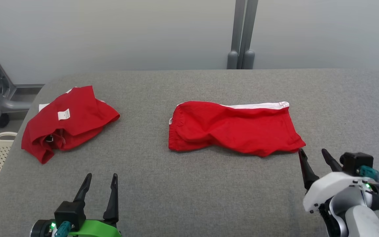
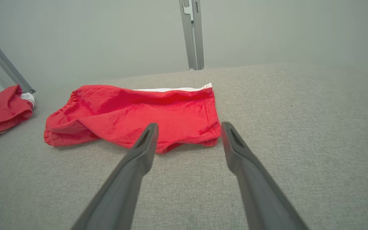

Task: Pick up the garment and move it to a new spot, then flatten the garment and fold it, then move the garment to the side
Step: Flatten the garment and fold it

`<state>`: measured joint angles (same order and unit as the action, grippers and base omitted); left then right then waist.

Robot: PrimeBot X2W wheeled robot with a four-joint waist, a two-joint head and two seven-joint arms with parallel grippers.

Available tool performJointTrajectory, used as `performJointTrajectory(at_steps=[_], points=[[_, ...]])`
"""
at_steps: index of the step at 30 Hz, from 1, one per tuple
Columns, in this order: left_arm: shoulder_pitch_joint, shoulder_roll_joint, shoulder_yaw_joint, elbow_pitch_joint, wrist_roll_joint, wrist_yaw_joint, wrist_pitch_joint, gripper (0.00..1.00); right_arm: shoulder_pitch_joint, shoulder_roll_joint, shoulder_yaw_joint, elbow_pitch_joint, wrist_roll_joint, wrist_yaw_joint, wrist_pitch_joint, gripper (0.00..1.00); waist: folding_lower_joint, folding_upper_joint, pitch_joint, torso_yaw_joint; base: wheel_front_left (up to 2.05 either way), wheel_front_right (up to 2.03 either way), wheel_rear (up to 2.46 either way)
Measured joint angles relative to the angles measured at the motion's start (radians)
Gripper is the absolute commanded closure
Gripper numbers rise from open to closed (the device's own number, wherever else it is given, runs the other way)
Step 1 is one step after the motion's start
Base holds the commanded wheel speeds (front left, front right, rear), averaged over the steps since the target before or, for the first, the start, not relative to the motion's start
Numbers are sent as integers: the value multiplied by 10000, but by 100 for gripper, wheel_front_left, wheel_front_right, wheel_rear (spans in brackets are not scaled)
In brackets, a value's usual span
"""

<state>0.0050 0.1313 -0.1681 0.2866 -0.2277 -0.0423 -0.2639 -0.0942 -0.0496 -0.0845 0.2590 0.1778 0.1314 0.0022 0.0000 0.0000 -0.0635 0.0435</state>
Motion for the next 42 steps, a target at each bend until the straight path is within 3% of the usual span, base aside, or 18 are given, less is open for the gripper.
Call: performJointTrajectory(at_steps=[6, 13, 21, 29, 42], points=[[-24, -15, -15, -207, 17, 29, 0, 0, -1229, -12, -163, 263, -543, -2, 2986, 0, 0, 0, 215, 62, 0, 0, 0], [-598, -174, -311, -458, 196, -65, 0, 0, -3362, -825, -784, 963, -920, -8, 6276, 0, 0, 0, 923, 363, 0, 0, 0], [-1075, -314, -428, -867, 370, -125, 0, 0, -4625, -1657, -1383, 1858, -1116, -2, 6840, 0, 0, 0, 1796, 869, 0, 0, 0], [-1491, -418, -612, -1018, 675, -165, 0, 0, -5552, -1885, -2150, 3028, -1448, -6, 6915, 0, 1, 0, 2735, 1433, 0, 0, 0], [-1666, -522, -744, -892, 750, -301, 0, 0, -6222, -1868, -2345, 4259, -1636, -8, 6385, 0, 1, 0, 3774, 1997, 0, 0, 0]])
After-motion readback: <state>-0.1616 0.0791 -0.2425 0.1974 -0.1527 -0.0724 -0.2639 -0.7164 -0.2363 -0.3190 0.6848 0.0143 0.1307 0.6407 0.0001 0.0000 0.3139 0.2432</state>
